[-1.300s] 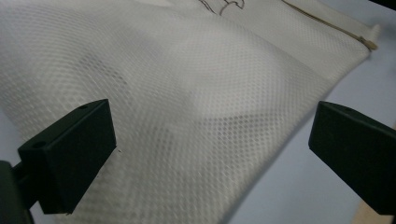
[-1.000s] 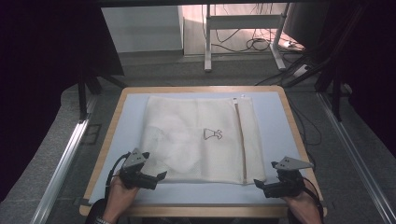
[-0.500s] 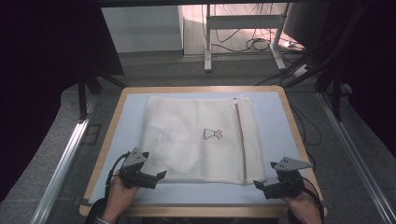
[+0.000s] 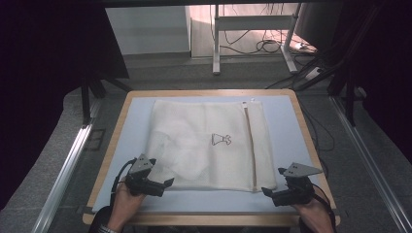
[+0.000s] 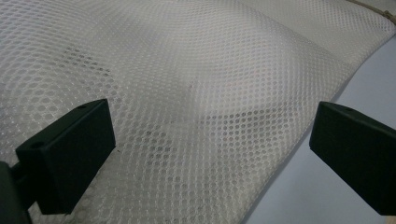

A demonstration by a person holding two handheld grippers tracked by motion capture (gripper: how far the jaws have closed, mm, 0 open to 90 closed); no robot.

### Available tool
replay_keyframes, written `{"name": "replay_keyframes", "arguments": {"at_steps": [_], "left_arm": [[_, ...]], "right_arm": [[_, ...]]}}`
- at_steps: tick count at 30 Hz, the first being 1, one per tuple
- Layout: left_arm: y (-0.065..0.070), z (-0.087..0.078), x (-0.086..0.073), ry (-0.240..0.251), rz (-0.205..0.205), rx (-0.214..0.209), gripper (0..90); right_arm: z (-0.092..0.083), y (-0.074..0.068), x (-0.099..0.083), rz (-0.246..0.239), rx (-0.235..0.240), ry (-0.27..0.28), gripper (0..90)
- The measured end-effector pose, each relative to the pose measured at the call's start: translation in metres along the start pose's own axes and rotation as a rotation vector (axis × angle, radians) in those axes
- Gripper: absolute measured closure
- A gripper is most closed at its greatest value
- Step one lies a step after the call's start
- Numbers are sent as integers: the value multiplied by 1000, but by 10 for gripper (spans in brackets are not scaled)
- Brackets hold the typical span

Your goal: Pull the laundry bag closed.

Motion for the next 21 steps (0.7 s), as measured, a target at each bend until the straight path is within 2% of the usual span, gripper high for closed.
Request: {"name": "replay_keyframes", "arguments": {"at_steps": [7,12,14,21], "left_arm": [[0,1,0,-4,2,-5,0],[0,1,0,-4,2,-6,0],[0,1,0,-4,2,-6,0],[0,2,0,-6,2,-9,0]], "right_arm": [[4,-2,3,-13,11,-1,76],[7,-3,4,-23,0,-14,75],[8,-4,4,-24,-8,-18,66],[14,-8,4,-24,7,-28,36]]}}
Point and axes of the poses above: each handheld gripper's, and its own axes: z roughly forward along the jaws, x roughly out of its top, y roughly to its right, the point moved 2 cm from there along z, roughly forward along the jaws, and after that the axes turned 9 degrees about z, right-handed, at the moved point
